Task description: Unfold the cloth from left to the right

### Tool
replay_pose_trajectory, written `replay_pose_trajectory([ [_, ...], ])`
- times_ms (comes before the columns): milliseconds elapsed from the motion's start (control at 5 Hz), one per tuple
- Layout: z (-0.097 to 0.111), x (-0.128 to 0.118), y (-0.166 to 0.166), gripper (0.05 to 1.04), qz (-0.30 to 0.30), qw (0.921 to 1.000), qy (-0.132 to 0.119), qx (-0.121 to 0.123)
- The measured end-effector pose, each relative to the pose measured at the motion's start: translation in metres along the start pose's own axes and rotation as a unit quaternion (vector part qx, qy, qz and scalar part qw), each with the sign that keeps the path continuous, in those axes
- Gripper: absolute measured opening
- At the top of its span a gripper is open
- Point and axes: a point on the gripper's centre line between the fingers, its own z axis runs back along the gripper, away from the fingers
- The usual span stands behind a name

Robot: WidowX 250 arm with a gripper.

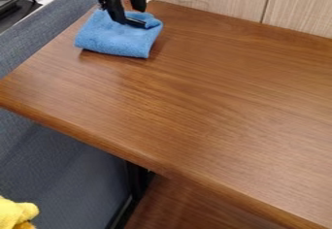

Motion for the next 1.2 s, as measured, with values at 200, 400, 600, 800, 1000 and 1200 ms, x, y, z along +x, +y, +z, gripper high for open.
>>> replay_pose_trajectory([
  [200, -0.0054, -0.0005, 0.0014, 0.489, 0.004, 0.9999, -0.001, 0.009],
  [400, -0.0054, -0.0003, 0.0039, 0.788, 0.019, 0.9997, -0.002, 0.017],
  [600, -0.0060, 0.0004, 0.0046, 1.001, 0.027, 0.9994, -0.004, 0.019],
  [800, -0.0060, 0.0010, 0.0050, 1.005, 0.031, 0.9993, -0.006, 0.021],
  [1000, -0.0096, 0.0011, 0.0061, 0.949, 0.033, 0.9991, -0.005, 0.025],
  [1200, -0.0123, 0.0018, 0.0076, 0.666, 0.037, 0.9989, -0.009, 0.027],
])
